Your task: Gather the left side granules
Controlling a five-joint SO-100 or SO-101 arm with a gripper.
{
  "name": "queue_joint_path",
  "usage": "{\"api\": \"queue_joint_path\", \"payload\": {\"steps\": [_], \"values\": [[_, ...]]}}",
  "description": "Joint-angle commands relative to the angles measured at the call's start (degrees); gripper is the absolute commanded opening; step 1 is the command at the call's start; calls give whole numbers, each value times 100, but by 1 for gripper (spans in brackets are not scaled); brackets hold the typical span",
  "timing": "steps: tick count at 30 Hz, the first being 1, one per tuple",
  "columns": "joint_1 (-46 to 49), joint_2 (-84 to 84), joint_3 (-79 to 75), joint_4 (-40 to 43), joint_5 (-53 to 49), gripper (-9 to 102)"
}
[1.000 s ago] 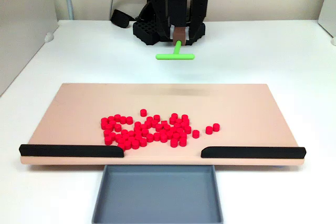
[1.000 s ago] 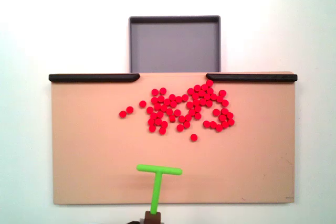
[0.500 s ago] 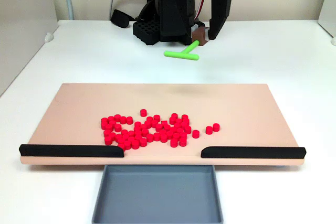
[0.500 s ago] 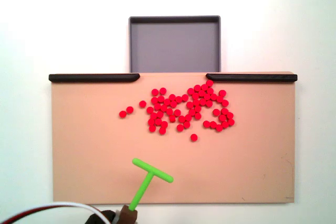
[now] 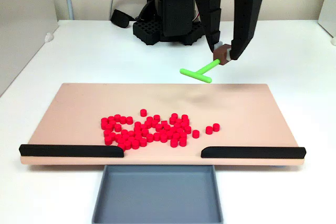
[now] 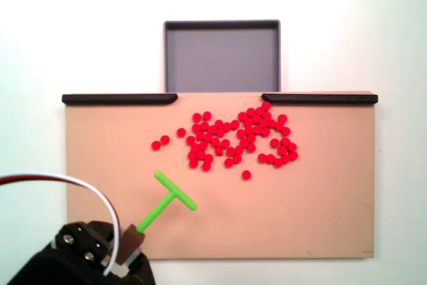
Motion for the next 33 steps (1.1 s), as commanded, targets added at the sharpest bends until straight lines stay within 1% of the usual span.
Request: {"api": "queue_joint_path", "payload": {"steps": [1, 7, 10, 16, 24, 33], "values": [[-202, -79, -334, 9, 413, 0], [-378, -571, -976, 9, 1380, 0], [-501, -905, -1459, 396, 1705, 0], [-615, -1213, -1740, 439, 2487, 0], [-571, -1582, -2171, 439, 3287, 0], [-642, -1986, -2575, 413, 3814, 0]]}}
